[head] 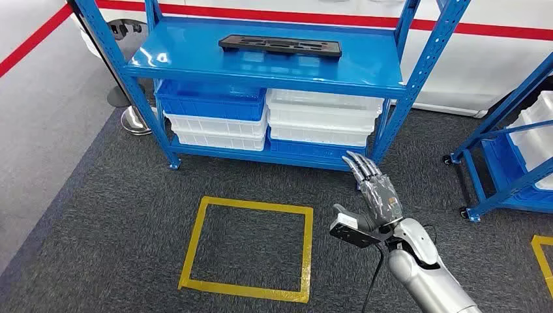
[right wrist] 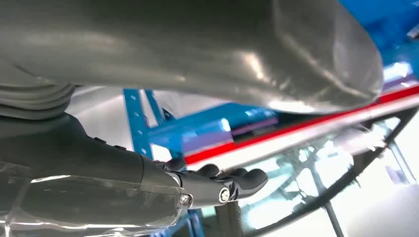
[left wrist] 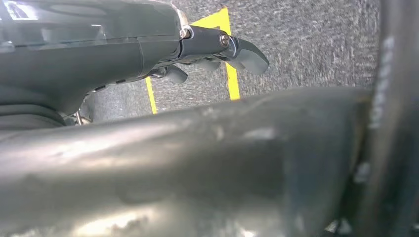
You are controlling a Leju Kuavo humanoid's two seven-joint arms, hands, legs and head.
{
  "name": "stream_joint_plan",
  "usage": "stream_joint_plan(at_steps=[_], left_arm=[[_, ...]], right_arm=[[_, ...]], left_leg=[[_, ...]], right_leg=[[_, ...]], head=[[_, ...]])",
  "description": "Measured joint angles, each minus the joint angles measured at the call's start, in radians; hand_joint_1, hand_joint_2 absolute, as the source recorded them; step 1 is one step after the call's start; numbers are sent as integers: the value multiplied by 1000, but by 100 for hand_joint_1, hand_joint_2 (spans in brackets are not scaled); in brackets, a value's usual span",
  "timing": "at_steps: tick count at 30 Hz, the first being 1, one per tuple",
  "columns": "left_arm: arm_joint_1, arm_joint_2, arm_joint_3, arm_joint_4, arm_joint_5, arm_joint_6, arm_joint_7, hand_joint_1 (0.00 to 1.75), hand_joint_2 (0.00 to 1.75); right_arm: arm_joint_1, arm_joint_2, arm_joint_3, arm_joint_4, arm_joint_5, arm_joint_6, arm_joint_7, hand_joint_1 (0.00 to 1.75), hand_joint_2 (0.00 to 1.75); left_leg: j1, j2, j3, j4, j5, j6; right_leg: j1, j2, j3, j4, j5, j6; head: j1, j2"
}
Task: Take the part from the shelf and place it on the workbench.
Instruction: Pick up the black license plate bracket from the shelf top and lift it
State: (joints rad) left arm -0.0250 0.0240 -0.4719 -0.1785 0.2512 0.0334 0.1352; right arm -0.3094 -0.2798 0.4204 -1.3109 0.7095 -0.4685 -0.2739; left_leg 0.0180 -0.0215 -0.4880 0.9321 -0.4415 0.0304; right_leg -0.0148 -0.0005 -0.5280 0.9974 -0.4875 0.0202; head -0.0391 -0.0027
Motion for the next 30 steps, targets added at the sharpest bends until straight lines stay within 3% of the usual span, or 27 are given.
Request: stream_joint_plan(at_steps=[2,4,5,6,7,9,11,12,13,15,17,19,20,21,22,24,25,27,30], left_arm=[[0,0,0,0,0,-1,-1,0,0],[0,0,0,0,0,-2,-2,0,0],[0,0,-1,0,0,-3,-2,0,0],[1,0,-1,0,0,-3,-2,0,0],[2,0,-2,0,0,-4,-2,0,0],[3,2,-2,0,0,-4,-3,0,0],[1,5,-2,1,0,-5,-3,0,0],[1,7,-2,2,0,-6,-3,0,0],[0,6,-2,2,0,-6,-3,0,0],[0,5,-2,2,0,-7,-4,0,0],[0,4,-2,2,0,-7,-4,0,0],[-1,4,-2,2,0,-7,-4,0,0],[-1,4,-2,2,0,-7,-4,0,0],[0,4,-3,2,0,-7,-4,0,0],[1,4,-3,2,0,-7,-4,0,0],[2,6,-3,2,-2,-7,-4,0,0],[2,7,-3,3,-3,-8,-5,0,0],[0,8,-3,4,-4,-8,-6,0,0],[-2,7,-4,5,-6,-8,-8,0,0]], right_arm=[[0,-2,-2,0,0,0,1,0,0],[6,-6,-5,-1,0,0,2,0,0],[10,-8,-5,-1,0,0,2,0,0],[14,-10,-6,-1,0,0,2,0,0],[17,-10,-7,-1,0,0,2,0,0],[18,-11,-10,-1,0,0,2,0,0],[21,-13,-13,-3,0,0,3,0,0],[24,-14,-13,-4,0,0,4,0,0],[27,-14,-14,-6,1,-1,4,0,0],[29,-14,-15,-9,2,-1,4,0,0],[27,-14,-16,-14,3,-1,4,0,0],[28,-14,-17,-16,3,-1,4,0,0],[29,-14,-17,-16,3,-1,4,0,0],[29,-14,-17,-16,3,-1,4,0,0],[30,-14,-17,-16,3,-1,4,0,0],[30,-14,-17,-18,5,-1,4,0,0],[29,-14,-17,-18,5,-1,4,0,0],[30,-14,-17,-19,6,-1,4,0,0],[30,-15,-19,-20,6,-2,4,0,0]], left_leg=[[1,1,3,-6,3,2],[4,2,6,-10,3,1],[7,1,5,-7,-1,-3],[11,-1,6,-1,-7,-9],[18,-2,6,9,-15,-18],[29,-5,-1,40,-42,-41],[29,-7,-15,73,-65,-63],[28,-7,-20,79,-69,-69],[28,-6,-21,82,-71,-73],[33,-2,-21,92,-80,-77],[33,9,-60,174,-118,-75],[26,14,-143,318,-166,-68],[23,15,-182,375,-175,-63],[19,15,-205,398,-164,-56],[14,15,-210,381,-133,-47],[1,15,-176,266,-45,-20],[-6,16,-156,210,-15,-9],[-17,19,-133,150,-5,3],[-14,18,-117,114,-7,4]], right_leg=[[-1,1,-34,60,-31,2],[-9,2,-106,180,-78,11],[-15,2,-134,220,-83,18],[-23,1,-147,229,-68,26],[-30,1,-141,201,-36,35],[-44,5,-102,98,26,55],[-47,12,-84,51,34,48],[-43,15,-87,59,23,36],[-42,15,-90,62,20,23],[-37,12,-87,65,13,7],[-33,8,-78,63,7,-7],[-26,2,-70,63,-1,-17],[-21,1,-66,63,-4,-20],[-16,0,-61,63,-9,-23],[-11,0,-53,63,-14,-25],[-4,0,-35,62,-25,-25],[-1,0,-28,61,-30,-24],[0,-1,-27,56,-33,-17],[0,-5,-26,51,-34,0]], head=[[0,0],[0,0],[0,0],[0,0],[0,0],[0,0],[0,0],[-1,0],[-2,0],[-1,0],[-2,0],[-2,0],[-2,0],[-2,0],[-2,0],[-1,0],[-1,0],[-1,0],[-1,0]])
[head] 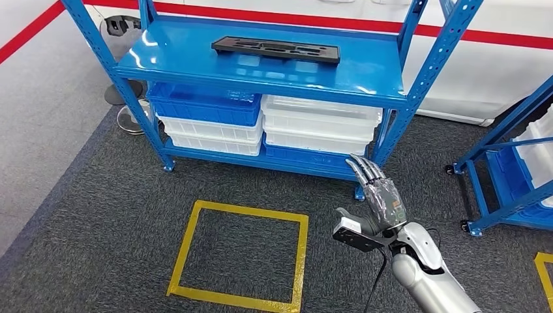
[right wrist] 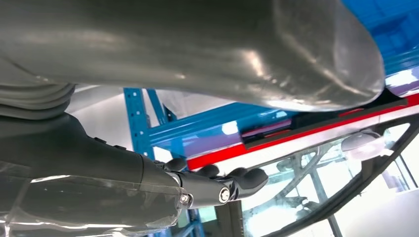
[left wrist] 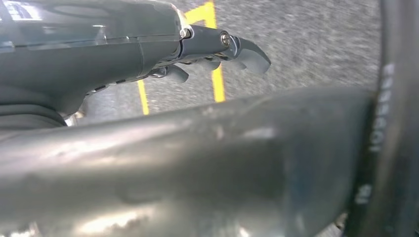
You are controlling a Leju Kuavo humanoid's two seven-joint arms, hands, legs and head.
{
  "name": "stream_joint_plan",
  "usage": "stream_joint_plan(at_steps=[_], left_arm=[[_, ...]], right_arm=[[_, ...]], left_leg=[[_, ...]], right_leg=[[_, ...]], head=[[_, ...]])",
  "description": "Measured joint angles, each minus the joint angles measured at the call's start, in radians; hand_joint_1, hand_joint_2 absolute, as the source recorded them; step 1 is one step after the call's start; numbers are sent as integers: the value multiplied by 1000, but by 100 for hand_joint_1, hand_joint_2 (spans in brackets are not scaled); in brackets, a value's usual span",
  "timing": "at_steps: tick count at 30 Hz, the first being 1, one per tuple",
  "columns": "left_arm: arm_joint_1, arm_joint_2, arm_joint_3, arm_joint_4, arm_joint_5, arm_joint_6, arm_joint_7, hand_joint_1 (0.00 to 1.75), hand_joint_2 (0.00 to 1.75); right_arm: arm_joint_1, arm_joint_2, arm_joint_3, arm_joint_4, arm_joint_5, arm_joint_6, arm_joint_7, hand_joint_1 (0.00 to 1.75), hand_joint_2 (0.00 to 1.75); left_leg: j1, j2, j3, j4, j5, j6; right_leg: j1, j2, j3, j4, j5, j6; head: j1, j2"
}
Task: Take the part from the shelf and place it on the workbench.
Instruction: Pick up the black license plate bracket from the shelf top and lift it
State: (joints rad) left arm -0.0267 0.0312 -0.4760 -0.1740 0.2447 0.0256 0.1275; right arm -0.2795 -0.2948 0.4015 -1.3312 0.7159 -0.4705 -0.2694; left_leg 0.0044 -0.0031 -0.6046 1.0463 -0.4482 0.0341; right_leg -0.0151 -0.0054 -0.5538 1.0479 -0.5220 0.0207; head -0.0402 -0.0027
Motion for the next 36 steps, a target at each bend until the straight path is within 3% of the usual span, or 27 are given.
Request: stream_joint_plan(at_steps=[2,5,6,7,9,11,13,15,17,20,21,22,23,25,27,30,32,35,36], left_arm=[[2,-1,-1,0,-2,0,-1,0,0],[2,-2,-2,0,-3,0,-4,0,0],[2,-2,-2,0,-3,0,-4,0,0],[2,-2,-2,0,-3,0,-5,0,0],[3,-2,-3,0,-3,0,-5,0,0],[2,-3,-3,0,-3,0,-5,0,0],[1,-4,-3,0,-3,0,-6,0,0],[0,-4,-3,0,-3,0,-6,0,0],[-1,-5,-3,0,-4,-1,-9,0,0],[-1,-6,-3,0,-4,-1,-11,0,0],[0,-6,-3,0,-5,-1,-11,0,0],[1,-6,-3,0,-5,-1,-11,0,0],[3,-6,-4,0,-6,-1,-11,0,0],[4,-6,-4,0,-7,-1,-12,0,0],[2,-6,-5,0,-7,-1,-13,0,0],[0,-6,-8,0,-7,-2,-14,0,0],[1,-7,-9,0,-7,-3,-14,0,0],[2,-7,-10,0,-7,-3,-14,0,0],[2,-7,-10,0,-7,-3,-14,0,0]], right_arm=[[-2,0,-3,-1,0,0,0,0,0],[2,-2,-7,0,0,0,0,0,0],[5,-2,-7,0,0,0,0,0,0],[6,-2,-8,1,0,0,0,0,0],[6,-3,-9,2,0,0,0,0,0],[5,-3,-10,2,1,0,0,0,0],[5,-4,-10,2,1,0,1,0,0],[4,-5,-11,1,2,0,1,0,0],[2,-5,-11,1,3,0,1,0,0],[1,-4,-11,1,4,0,1,0,0],[1,-4,-11,1,4,0,1,0,0],[1,-4,-11,1,5,0,1,0,0],[1,-4,-11,1,6,0,1,0,0],[1,-4,-11,0,8,-1,1,0,0],[0,-4,-11,-5,10,-1,1,0,0],[0,-4,-11,-19,12,-3,-1,0,0],[-1,-3,-10,-29,12,-4,-1,0,0],[1,-3,-10,-35,12,-5,-1,0,0],[3,-4,-10,-35,12,-5,-1,0,0]], left_leg=[[5,0,17,-22,4,2],[2,-2,28,-27,-2,10],[1,-3,33,-26,-6,12],[0,-4,38,-26,-11,12],[-1,-6,53,-24,-23,9],[-5,-7,60,-20,-34,2],[-7,-8,59,-19,-39,-7],[-8,-8,63,-19,-45,-17],[-6,-6,45,26,-73,-27],[4,-4,-58,208,-138,-41],[7,-3,-87,248,-139,-44],[9,-3,-99,254,-122,-47],[11,-3,-91,220,-86,-48],[13,-2,-43,95,-10,-50],[11,-2,-9,10,15,-44],[8,-4,-2,-6,7,-23],[8,-4,5,-12,5,-9],[3,-3,11,-14,-1,7],[-1,-4,14,-14,-3,10]], right_leg=[[1,1,-22,49,-26,7],[0,3,-125,212,-78,12],[0,3,-148,236,-70,13],[-1,3,-154,226,-44,13],[0,3,-120,119,40,10],[4,5,-79,22,84,1],[9,7,-68,-5,80,-8],[5,8,-60,-16,78,-17],[-4,6,-45,-28,76,-27],[-6,2,-32,-32,67,-34],[-7,2,-29,-31,63,-33],[-9,2,-24,-31,59,-31],[-11,2,-18,-30,55,-28],[-13,3,-7,-27,44,-17],[-10,3,-6,-24,37,-4],[-10,2,-5,-26,33,12],[-13,2,-19,10,10,18],[-10,3,-118,187,-62,17],[-7,3,-150,235,-70,14]], head=[[0,0],[0,0],[0,0],[0,0],[0,0],[0,0],[0,0],[0,0],[0,0],[0,0],[0,0],[0,0],[0,0],[0,0],[0,0],[0,0],[0,0],[0,0],[0,0]])
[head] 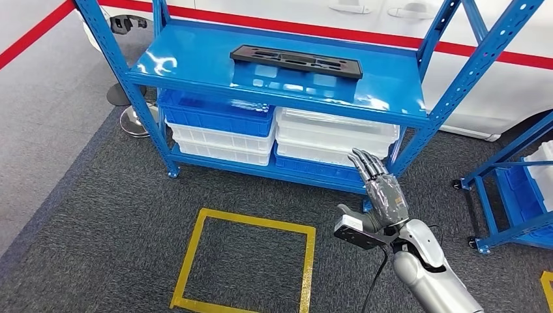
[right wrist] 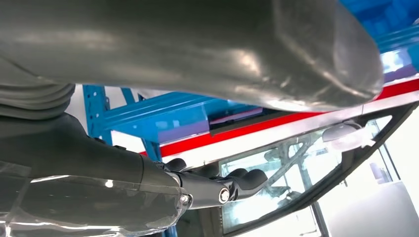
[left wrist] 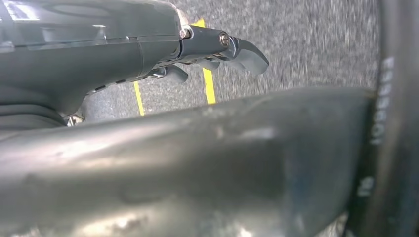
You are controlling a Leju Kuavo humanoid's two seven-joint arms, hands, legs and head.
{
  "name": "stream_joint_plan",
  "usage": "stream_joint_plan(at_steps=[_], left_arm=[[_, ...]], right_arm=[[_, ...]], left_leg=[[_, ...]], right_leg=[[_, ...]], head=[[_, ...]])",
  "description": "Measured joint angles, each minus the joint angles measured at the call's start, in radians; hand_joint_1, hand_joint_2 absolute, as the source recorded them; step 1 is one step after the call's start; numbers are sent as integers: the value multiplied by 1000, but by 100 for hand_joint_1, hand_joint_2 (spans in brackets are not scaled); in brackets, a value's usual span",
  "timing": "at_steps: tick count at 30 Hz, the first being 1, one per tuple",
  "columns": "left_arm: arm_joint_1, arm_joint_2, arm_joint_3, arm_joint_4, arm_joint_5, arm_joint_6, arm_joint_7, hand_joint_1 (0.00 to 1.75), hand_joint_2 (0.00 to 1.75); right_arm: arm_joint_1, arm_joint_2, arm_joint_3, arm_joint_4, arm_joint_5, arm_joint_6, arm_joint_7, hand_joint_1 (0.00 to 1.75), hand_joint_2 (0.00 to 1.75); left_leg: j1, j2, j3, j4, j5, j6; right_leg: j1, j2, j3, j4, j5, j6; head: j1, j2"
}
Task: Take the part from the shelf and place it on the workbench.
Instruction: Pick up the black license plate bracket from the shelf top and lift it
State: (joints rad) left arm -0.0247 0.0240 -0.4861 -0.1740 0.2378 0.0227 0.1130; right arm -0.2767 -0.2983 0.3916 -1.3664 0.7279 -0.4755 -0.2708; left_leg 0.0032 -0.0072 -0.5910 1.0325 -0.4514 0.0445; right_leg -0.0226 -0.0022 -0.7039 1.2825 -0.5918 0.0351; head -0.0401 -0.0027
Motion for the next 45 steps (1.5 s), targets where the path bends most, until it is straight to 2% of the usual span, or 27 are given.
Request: stream_joint_plan(at_steps=[1,2,4,6,8,11,12,15,16,17,19,20,22,26,27,29,30,31,32,34,35,36,39,41,42,43,45], left_arm=[[0,0,0,0,0,0,0,0,0],[1,0,0,0,1,0,0,0,0],[1,-1,0,0,1,0,0,0,0],[0,-4,-1,0,1,0,0,0,0],[-1,-5,-1,0,1,0,0,0,0],[-1,-4,-1,0,2,0,-1,0,0],[-2,-4,-1,0,2,0,-1,0,0],[-1,-3,-1,0,3,0,-2,0,0],[0,-2,-1,0,3,0,-2,0,0],[1,-2,-1,0,3,0,-2,0,0],[2,-1,-1,0,3,0,-1,0,0],[3,-1,-1,0,3,0,-1,0,0],[1,0,-1,1,3,0,-2,0,0],[-1,0,-1,1,3,0,-2,0,0],[0,0,-1,1,3,0,-3,0,0],[1,0,-1,1,3,0,-3,0,0],[1,0,-1,1,3,0,-4,0,0],[1,0,-1,1,3,0,-5,0,0],[2,0,-1,1,3,0,-5,0,0],[3,0,-2,1,2,0,-6,0,0],[3,-2,-2,1,2,0,-6,0,0],[2,-4,-2,1,2,0,-7,0,0],[0,-5,-5,1,1,0,-8,0,0],[-1,-5,-7,1,1,0,-8,0,0],[-2,-4,-8,1,1,-1,-8,0,0],[-1,-4,-8,1,1,-1,-8,0,0],[0,-4,-9,1,0,-1,-8,0,0]], right_arm=[[1,0,0,0,0,0,0,0,0],[2,0,1,-1,0,0,0,0,0],[1,0,1,-5,0,0,0,0,0],[-2,0,1,-8,0,0,0,0,0],[-4,-1,1,-12,1,-1,0,0,0],[-4,-1,1,-15,1,-2,-1,0,0],[-4,0,1,-16,1,-3,-2,0,0],[-5,0,1,-16,2,-4,-2,0,0],[-4,0,1,-16,2,-4,-2,0,0],[-4,0,2,-16,2,-4,-2,0,0],[-4,0,2,-16,1,-4,-2,0,0],[-4,0,2,-16,1,-4,-2,0,0],[-5,0,2,-16,1,-5,-2,0,0],[-7,0,2,-19,1,-8,-2,0,0],[-8,0,2,-20,1,-9,-2,0,0],[-6,0,2,-20,1,-10,-2,0,0],[-3,0,2,-20,1,-10,-2,0,0],[-1,0,2,-19,1,-10,-2,0,0],[1,0,2,-19,1,-10,-2,0,0],[2,0,2,-19,1,-10,-2,0,0],[2,0,2,-19,1,-10,-2,0,0],[1,0,2,-20,1,-10,-2,0,0],[-1,0,1,-21,1,-10,-2,0,0],[-1,0,1,-22,1,-11,-2,0,0],[-1,0,1,-22,1,-11,-2,0,0],[-1,0,1,-22,1,-11,-2,0,0],[-1,0,1,-22,1,-11,-2,0,0]], left_leg=[[-4,-1,4,0,-3,3],[-9,-2,10,0,-7,6],[-15,-4,24,0,-17,7],[-18,-5,30,0,-26,3],[-17,-5,32,-2,-31,-5],[-17,-1,30,21,-52,-22],[-14,0,11,63,-72,-29],[3,1,-94,243,-131,-49],[8,1,-115,267,-124,-55],[13,1,-117,252,-96,-61],[22,3,-77,134,-10,-71],[22,3,-50,74,18,-73],[19,3,-22,14,26,-61],[16,1,-10,3,8,-24],[16,1,-4,0,5,-17],[14,2,3,-1,-3,-6],[11,1,6,-1,-8,-2],[7,0,13,-1,-13,0],[3,-2,22,-1,-20,2],[-4,-5,45,-1,-35,2],[-8,-6,55,-2,-43,0],[-9,-7,61,-3,-49,-3],[-7,-7,67,-10,-59,-17],[-8,-2,73,-5,-70,-28],[-8,0,63,23,-84,-33],[-5,1,38,71,-103,-39],[2,1,-43,200,-140,-49]], right_leg=[[2,0,-16,13,12,-4],[5,0,-12,-12,43,-10],[17,1,36,-131,122,-32],[28,1,77,-226,154,-52],[34,1,87,-251,149,-58],[21,1,112,-277,150,-62],[16,-1,122,-285,149,-63],[11,-4,141,-288,134,-62],[9,-4,148,-287,128,-60],[5,-3,155,-287,122,-56],[-4,-1,173,-283,105,-43],[-5,-1,180,-279,96,-34],[-3,0,185,-274,84,-19],[-6,-2,182,-256,64,-1],[-6,-2,163,-217,46,0],[-5,-2,86,-88,1,0],[-4,-2,42,-25,-12,-1],[-2,-2,9,11,-8,-3],[1,-1,-6,10,18,-8],[11,0,17,-94,113,-27],[18,0,39,-153,148,-39],[24,0,58,-202,167,-49],[31,1,81,-249,156,-62],[24,2,102,-271,153,-64],[19,2,116,-283,152,-65],[16,1,129,-291,149,-66],[16,0,144,-293,138,-69]], head=[[0,0],[0,0],[0,0],[0,0],[0,0],[0,0],[0,0],[0,0],[0,0],[0,0],[0,0],[0,0],[0,0],[0,0],[0,0],[0,0],[0,0],[0,0],[0,0],[0,0],[0,0],[1,0],[2,0],[1,0],[1,0],[1,0],[1,0]])
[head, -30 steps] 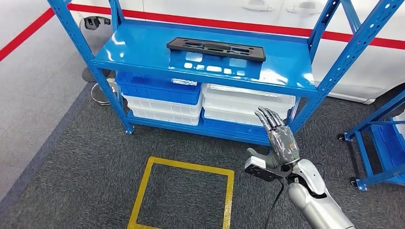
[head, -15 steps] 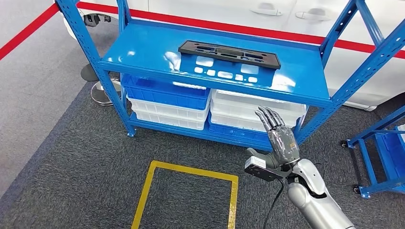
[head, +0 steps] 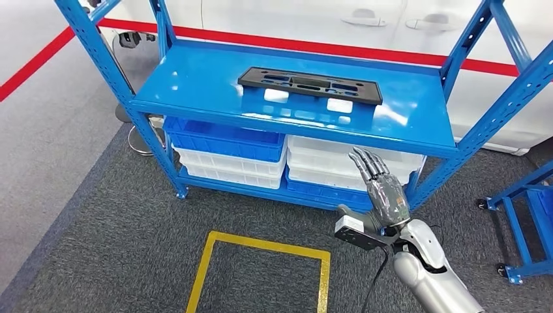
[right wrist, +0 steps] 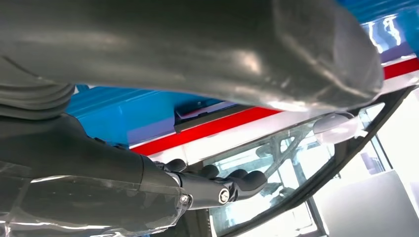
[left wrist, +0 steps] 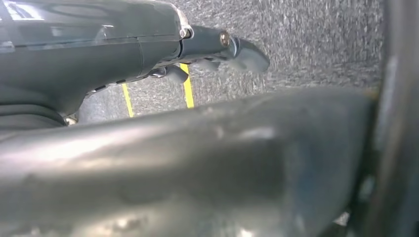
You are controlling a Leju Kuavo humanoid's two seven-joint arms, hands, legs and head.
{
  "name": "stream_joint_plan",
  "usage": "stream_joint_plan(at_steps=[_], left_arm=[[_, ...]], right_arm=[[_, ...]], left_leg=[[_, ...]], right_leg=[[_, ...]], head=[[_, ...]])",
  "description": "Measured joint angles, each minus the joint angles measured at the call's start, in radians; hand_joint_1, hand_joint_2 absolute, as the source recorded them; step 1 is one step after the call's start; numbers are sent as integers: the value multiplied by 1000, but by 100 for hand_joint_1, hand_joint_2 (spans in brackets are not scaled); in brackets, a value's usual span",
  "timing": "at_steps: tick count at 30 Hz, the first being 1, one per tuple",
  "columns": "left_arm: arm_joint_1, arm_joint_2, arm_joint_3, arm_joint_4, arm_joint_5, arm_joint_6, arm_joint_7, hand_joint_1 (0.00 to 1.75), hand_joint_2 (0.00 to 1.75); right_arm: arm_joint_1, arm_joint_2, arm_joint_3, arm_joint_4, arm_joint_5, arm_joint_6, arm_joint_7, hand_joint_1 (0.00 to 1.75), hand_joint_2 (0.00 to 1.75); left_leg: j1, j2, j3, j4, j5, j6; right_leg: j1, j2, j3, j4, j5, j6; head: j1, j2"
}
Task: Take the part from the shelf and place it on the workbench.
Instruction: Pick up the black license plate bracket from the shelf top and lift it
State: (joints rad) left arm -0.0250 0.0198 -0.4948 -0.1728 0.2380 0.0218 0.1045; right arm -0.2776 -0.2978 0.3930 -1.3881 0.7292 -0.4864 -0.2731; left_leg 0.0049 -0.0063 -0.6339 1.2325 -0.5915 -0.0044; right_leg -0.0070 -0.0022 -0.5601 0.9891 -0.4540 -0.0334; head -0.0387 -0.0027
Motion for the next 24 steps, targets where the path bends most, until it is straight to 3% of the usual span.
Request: stream_joint_plan(at_steps=[1,2,3,5,6,7,11,13,15,16,17,18,20,21,22,24], left_arm=[[1,0,0,0,-1,0,-1,0,0],[2,0,-1,0,-1,0,-1,0,0],[4,0,-2,0,-2,0,-2,0,0],[6,2,-3,0,-4,0,-4,0,0],[6,2,-4,0,-5,0,-6,0,0],[4,3,-5,0,-6,0,-7,0,0],[2,3,-7,1,-9,0,-9,0,0],[3,3,-8,0,-10,0,-10,0,0],[3,3,-8,0,-12,0,-12,0,0],[3,3,-8,0,-13,0,-14,0,0],[3,3,-9,0,-13,0,-15,0,0],[3,3,-9,0,-14,0,-16,0,0],[4,2,-9,0,-14,0,-17,0,0],[3,1,-9,0,-14,0,-17,0,0],[2,1,-9,0,-14,0,-18,0,0],[0,0,-9,1,-14,0,-19,0,0]], right_arm=[[1,0,0,0,0,0,0,0,0],[2,0,0,0,0,0,0,0,0],[3,0,0,1,0,0,0,0,0],[3,0,0,1,0,0,0,0,0],[2,1,0,1,0,0,0,0,0],[1,1,0,1,1,0,0,0,0],[-2,2,0,0,2,0,0,0,0],[-4,2,0,-1,2,-1,1,0,0],[-4,2,0,0,4,0,1,0,0],[-3,2,0,1,5,0,2,0,0],[-3,3,0,2,6,1,4,0,0],[-4,3,0,2,7,4,7,0,0],[-12,5,0,1,10,11,17,0,0],[-16,6,1,1,12,15,22,0,0],[-19,7,1,0,14,17,26,0,0],[-20,8,1,0,16,16,26,0,0]], left_leg=[[3,0,-35,43,0,-4],[6,0,-55,52,19,-8],[8,1,-56,24,57,-10],[10,1,-20,-94,145,-10],[9,1,1,-147,166,-7],[8,1,14,-178,172,-1],[5,-1,29,-201,152,27],[9,0,42,-211,146,40],[8,0,52,-212,136,47],[8,0,59,-212,130,48],[8,-2,68,-212,123,47],[8,-3,80,-212,115,46],[8,-5,106,-213,96,39],[7,-6,116,-212,87,34],[6,-6,121,-212,80,29],[5,-7,125,-216,72,18]], right_leg=[[0,0,7,1,-8,1],[-1,0,15,3,-16,3],[-2,1,25,5,-25,5],[-3,3,45,10,-47,14],[-3,3,51,14,-56,21],[-2,3,53,16,-63,27],[-3,1,52,23,-80,49],[-6,1,14,99,-114,57],[-8,2,-71,237,-158,63],[-8,2,-112,291,-164,65],[-9,2,-137,312,-150,65],[-9,2,-144,293,-112,64],[-8,1,-111,174,-11,57],[-5,2,-90,116,21,52],[-2,1,-74,75,32,47],[5,2,-61,48,17,36]], head=[[0,0],[0,0],[0,0],[0,0],[0,0],[0,0],[0,0],[0,0],[0,0],[0,0],[0,0],[0,0],[0,0],[0,0],[0,0],[0,0]])
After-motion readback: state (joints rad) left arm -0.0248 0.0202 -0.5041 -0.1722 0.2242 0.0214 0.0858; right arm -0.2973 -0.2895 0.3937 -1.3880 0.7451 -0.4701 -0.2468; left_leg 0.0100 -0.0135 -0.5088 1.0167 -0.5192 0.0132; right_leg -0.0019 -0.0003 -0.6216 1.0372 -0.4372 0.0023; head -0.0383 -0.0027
